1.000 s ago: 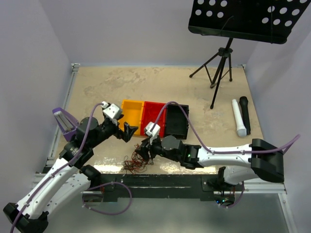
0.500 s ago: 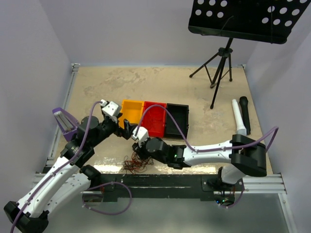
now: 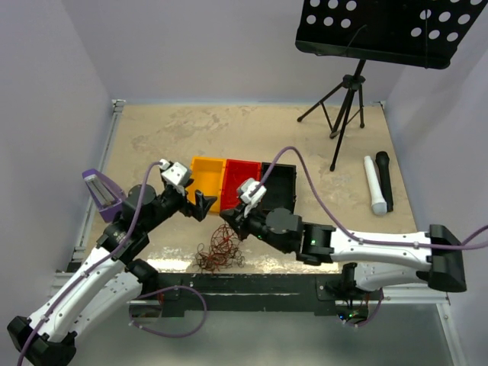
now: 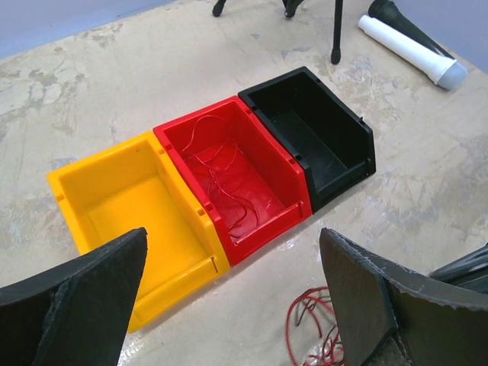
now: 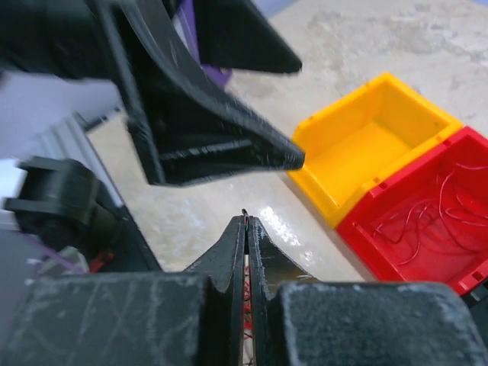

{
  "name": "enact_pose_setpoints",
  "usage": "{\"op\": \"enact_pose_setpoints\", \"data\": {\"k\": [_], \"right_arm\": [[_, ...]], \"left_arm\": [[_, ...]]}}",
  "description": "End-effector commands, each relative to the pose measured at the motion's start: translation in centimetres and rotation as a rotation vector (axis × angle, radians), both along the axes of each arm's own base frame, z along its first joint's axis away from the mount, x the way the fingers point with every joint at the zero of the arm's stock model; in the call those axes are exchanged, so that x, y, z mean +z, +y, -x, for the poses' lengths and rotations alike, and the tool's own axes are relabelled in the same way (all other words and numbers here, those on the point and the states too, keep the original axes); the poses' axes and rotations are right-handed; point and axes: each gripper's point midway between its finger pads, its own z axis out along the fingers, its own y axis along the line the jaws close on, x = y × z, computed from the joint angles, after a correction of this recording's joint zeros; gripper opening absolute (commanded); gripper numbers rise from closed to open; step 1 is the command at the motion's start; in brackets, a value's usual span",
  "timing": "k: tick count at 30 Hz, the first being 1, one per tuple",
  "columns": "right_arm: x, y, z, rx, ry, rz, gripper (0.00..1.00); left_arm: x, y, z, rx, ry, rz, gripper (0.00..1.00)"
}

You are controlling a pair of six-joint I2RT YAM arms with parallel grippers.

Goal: Untangle the cables
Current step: Untie the cable.

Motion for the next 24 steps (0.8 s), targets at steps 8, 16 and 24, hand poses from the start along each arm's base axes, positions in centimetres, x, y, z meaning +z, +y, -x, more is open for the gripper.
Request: {"op": "enact_pose_setpoints", "data": {"k": [8,16,24], "right_arm": [[7.6,-4.6,2.8,0.065,0.047,-0.197,0.00],[9.7,-4.2,3.2,0.094,0.034,-0.205,0.00],[13.7,-3.5,2.3,0.071,-0.040,-0.263,0.00]], "left_arm": [[1.1,-2.9,4.6,-0.365,-0.187,-0.022,1.00],[1.5,-5.2,9.2,-0.672,-0.216,0.020,0.95],[0.2,-6.3,12.6,-0.879,-0.092,0.116,1.00]]}}
